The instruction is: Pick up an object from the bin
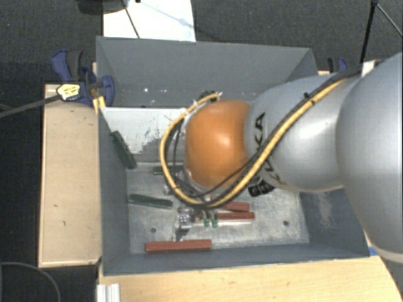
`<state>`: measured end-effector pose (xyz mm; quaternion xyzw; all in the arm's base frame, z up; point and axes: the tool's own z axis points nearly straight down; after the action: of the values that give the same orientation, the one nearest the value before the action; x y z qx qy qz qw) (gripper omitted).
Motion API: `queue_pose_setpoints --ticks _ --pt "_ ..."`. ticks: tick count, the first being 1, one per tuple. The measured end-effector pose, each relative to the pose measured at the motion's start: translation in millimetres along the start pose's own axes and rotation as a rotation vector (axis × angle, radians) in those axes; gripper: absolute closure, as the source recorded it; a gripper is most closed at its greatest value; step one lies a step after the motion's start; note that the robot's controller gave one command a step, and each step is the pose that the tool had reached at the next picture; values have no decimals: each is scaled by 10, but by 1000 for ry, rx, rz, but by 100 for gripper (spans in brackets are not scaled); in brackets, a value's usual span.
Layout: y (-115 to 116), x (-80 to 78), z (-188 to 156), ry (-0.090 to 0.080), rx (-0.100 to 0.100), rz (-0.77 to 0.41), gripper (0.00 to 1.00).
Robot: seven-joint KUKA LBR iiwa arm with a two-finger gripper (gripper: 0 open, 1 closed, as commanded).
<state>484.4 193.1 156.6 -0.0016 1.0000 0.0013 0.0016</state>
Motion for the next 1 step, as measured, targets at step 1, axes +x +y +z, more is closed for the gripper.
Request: queue_pose_setpoints --ticks 1 --pt "67 -294 343 9 5 10 0"
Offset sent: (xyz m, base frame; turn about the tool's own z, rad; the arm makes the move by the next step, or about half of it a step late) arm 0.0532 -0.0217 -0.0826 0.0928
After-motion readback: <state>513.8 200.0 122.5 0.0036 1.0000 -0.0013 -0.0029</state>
